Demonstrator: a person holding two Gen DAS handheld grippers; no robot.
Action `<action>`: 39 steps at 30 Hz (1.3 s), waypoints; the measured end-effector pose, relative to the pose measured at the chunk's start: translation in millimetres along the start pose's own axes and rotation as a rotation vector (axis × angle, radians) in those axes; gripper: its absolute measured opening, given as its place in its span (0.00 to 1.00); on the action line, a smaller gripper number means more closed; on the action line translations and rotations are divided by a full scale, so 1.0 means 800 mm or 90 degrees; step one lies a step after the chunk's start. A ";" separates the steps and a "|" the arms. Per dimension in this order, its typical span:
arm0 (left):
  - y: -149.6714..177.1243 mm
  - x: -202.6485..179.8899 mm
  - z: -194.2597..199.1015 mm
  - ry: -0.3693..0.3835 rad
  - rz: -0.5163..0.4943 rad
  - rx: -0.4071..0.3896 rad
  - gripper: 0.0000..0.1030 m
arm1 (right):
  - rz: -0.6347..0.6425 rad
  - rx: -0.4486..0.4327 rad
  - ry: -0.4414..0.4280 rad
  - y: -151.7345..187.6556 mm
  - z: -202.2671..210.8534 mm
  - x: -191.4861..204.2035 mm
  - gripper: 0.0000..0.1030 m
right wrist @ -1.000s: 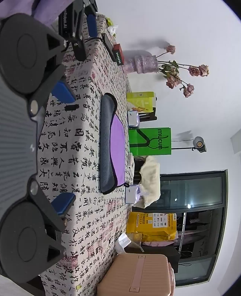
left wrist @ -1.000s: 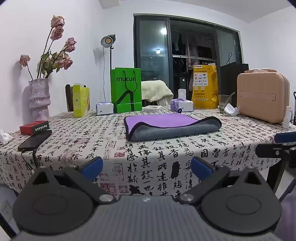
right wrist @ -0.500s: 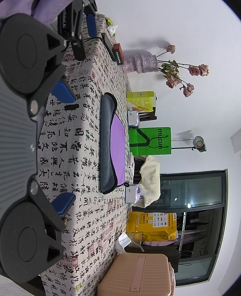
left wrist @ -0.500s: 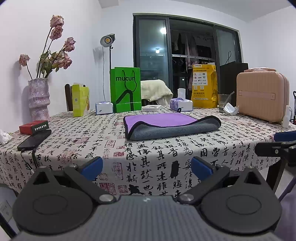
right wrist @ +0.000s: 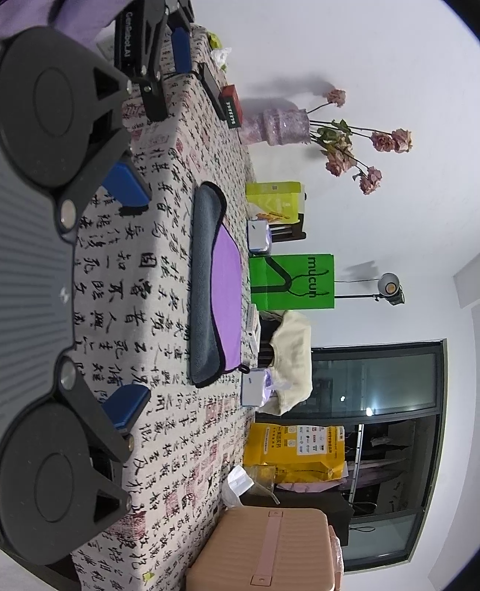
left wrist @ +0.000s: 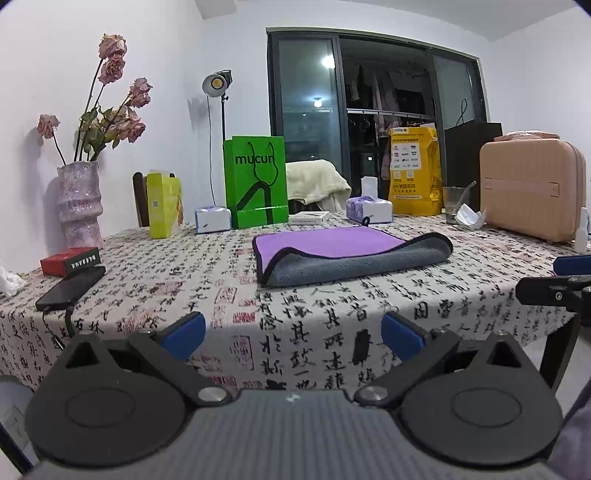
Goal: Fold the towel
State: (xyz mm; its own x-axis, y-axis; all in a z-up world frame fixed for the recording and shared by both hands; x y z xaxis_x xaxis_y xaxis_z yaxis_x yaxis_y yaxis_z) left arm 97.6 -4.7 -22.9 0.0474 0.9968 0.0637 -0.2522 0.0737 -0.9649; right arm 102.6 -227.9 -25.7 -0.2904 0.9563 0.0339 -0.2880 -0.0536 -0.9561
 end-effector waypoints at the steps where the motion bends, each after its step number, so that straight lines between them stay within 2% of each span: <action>1: -0.003 0.001 -0.004 -0.001 0.000 -0.002 1.00 | 0.001 -0.004 0.003 -0.002 -0.003 -0.002 1.00; 7: -0.018 0.011 -0.033 -0.023 0.023 -0.005 1.00 | -0.001 0.004 0.006 -0.009 -0.033 -0.014 1.00; 16: -0.026 0.003 -0.082 -0.004 0.010 0.027 1.00 | -0.031 -0.004 0.003 -0.030 -0.087 -0.045 1.00; 22: -0.038 0.017 -0.118 -0.019 0.034 0.041 1.00 | -0.021 0.000 0.021 -0.043 -0.126 -0.066 1.00; 26: -0.054 0.023 -0.146 -0.009 0.041 0.046 1.00 | 0.013 0.002 0.033 -0.056 -0.152 -0.077 0.99; 28: -0.062 0.023 -0.164 0.007 0.046 0.055 0.98 | 0.019 0.011 0.029 -0.062 -0.165 -0.081 0.97; 33: -0.065 0.022 -0.207 0.037 0.053 0.097 0.79 | 0.022 0.047 0.002 -0.071 -0.206 -0.090 0.85; 35: -0.063 0.024 -0.221 0.046 0.062 0.115 0.78 | 0.020 0.068 -0.016 -0.070 -0.222 -0.093 0.76; 39: -0.061 0.031 -0.240 0.056 0.078 0.137 0.74 | 0.019 0.092 -0.038 -0.066 -0.248 -0.098 0.74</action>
State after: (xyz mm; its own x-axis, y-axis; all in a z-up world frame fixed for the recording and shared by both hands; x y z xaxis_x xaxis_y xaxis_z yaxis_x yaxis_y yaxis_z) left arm 296.6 10.5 -23.4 0.0848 0.9930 -0.0818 -0.4608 -0.0337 -0.8868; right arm 321.5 -243.4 -35.4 -0.3527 0.9353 0.0270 -0.4055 -0.1268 -0.9053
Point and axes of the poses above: each gripper's, at about its wrist camera, not at the fingertips, and z roughly against the way its jaws point, x to its left, y to its underside, the point moved 8 cm from there along -z, roughly the way its jaws point, and after that the axes turned 1 degree about y, right-handed, at the moved point
